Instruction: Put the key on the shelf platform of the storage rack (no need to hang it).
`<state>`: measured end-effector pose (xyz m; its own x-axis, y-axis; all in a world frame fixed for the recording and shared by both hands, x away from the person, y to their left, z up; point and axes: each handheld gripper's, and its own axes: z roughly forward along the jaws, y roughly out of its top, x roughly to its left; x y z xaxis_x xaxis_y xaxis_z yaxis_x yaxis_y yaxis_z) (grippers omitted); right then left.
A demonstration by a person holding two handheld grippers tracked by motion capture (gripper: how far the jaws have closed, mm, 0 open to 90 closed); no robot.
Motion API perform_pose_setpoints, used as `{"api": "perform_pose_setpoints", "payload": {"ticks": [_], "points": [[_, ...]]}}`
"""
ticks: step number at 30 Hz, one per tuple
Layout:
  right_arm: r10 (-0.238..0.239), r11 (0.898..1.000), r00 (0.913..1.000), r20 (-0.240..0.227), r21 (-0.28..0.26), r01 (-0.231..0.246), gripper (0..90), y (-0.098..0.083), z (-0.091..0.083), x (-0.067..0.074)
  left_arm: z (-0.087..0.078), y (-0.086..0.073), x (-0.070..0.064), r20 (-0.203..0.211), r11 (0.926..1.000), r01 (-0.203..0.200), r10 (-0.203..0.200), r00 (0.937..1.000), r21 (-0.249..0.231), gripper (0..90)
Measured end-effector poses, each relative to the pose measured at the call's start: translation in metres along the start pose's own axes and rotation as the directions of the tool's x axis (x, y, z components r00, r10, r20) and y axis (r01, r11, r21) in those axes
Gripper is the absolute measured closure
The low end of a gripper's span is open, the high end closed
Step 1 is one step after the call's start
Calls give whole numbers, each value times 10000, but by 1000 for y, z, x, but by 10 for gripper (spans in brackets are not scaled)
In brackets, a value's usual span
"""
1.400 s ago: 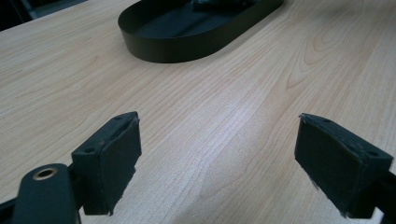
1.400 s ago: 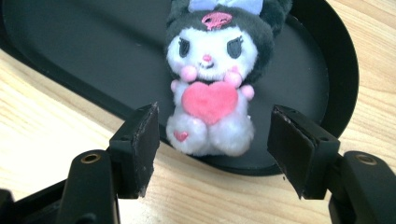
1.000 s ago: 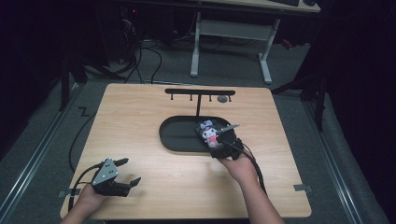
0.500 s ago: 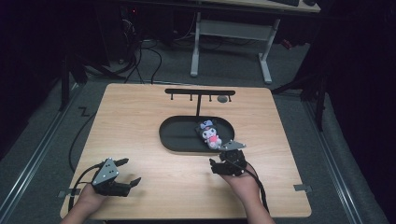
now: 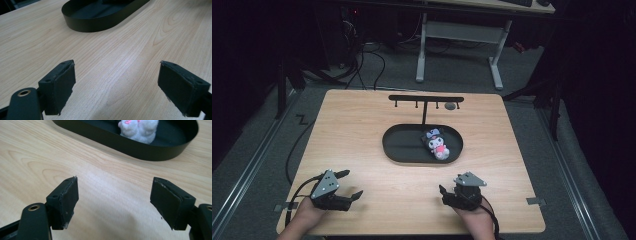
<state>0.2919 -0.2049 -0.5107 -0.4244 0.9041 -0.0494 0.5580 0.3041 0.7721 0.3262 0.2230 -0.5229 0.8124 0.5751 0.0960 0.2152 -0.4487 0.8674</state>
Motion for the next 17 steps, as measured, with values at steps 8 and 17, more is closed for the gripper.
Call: {"api": "perform_pose_setpoints", "payload": {"ticks": [8, 17], "points": [[218, 9977, 9992, -348, -636, -240, 220, -27, -22, 4, 0, 0, 0, 8, 10000, 21, -21, 10000, 2, 155], [146, 9985, 9994, -313, -527, -163, 217, -28, -18, 5, 1, 1, 1, 55, 10000, 18, -18, 10000, 7, 155]]}}
